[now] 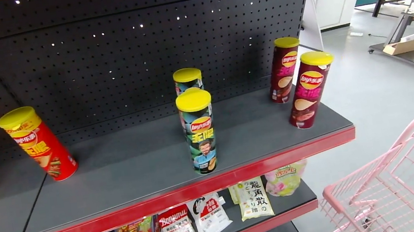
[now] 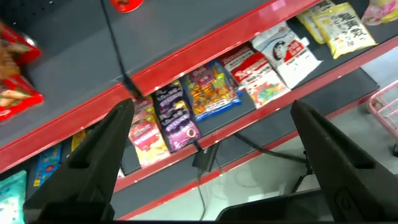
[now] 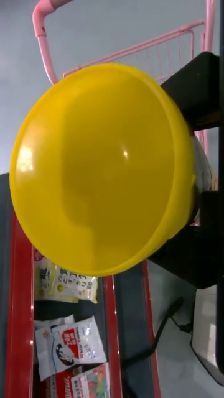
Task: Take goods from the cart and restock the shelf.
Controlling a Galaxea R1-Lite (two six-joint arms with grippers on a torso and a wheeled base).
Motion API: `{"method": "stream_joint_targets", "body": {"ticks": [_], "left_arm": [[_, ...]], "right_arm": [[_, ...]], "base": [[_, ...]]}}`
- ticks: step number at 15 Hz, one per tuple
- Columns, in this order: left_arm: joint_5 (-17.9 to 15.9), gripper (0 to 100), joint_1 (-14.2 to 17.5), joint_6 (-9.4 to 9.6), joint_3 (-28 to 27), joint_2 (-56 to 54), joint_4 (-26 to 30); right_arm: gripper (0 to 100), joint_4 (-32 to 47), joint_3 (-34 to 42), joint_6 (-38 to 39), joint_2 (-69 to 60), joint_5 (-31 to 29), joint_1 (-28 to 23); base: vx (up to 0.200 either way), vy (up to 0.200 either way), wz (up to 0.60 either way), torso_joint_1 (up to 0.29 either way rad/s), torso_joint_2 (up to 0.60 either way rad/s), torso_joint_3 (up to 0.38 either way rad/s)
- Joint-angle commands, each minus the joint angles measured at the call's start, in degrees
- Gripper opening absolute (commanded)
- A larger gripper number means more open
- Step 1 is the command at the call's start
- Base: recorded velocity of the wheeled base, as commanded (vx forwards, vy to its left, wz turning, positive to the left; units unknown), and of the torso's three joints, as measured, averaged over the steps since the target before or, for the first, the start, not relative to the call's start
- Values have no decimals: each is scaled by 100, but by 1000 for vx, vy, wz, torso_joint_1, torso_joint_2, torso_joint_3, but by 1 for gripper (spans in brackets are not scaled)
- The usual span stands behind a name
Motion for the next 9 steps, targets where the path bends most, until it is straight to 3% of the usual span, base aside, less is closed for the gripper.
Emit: {"method": "stream_joint_targets", "body": {"ticks": [1,9], "left_arm": [[4,100,1,5,-11,-3,-2],[4,100,1,40,-11,-73,7]], "right_arm": [[0,1,5,-3,7,1,-1],[0,-8,13,-3,34,10,8]], "base": [[0,200,0,7,2,7],[0,200,0,4,1,2]]}}
